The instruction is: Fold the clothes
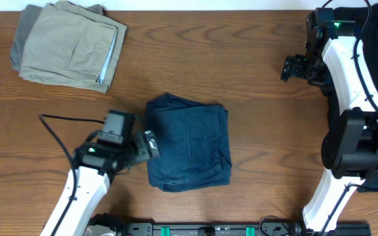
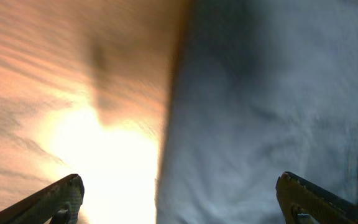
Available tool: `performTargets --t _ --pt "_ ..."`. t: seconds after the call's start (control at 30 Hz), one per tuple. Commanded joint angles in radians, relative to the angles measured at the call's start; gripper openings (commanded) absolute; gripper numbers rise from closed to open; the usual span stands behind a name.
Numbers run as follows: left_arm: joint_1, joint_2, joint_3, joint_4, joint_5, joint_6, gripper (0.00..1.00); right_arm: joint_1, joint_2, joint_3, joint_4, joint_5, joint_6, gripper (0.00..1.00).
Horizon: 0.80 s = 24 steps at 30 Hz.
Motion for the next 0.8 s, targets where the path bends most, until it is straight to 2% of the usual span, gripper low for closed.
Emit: performTargets --t 0.0,0.13,0.37,0.6,0.63,0.77 --pt "0.089 0.05 0.011 0.037 0.017 0.134 0.98 0.0 0.0 0.006 0.0 0.017 -0.003 0.99" --pt "0.17 0.163 0.011 0.118 0.196 0.267 0.98 0.0 0.0 0.006 0.0 0.017 -0.003 0.99" --pt "0.216 0.428 0.011 0.26 0.46 0.385 0.98 0.0 0.0 0.006 0.0 0.017 -0.003 0.99" --pt "0.213 0.567 0.011 0.309 0.545 0.401 0.99 0.0 0.0 0.006 0.0 0.017 -0.003 0.99" --pt "0.209 0.579 0.011 0.308 0.56 0.406 0.97 0.0 0.0 0.006 0.0 0.017 -0.003 0.99" --pt "0.18 0.616 0.011 0.306 0.592 0.405 0.76 0.0 0.0 0.006 0.0 0.017 -0.003 0.99"
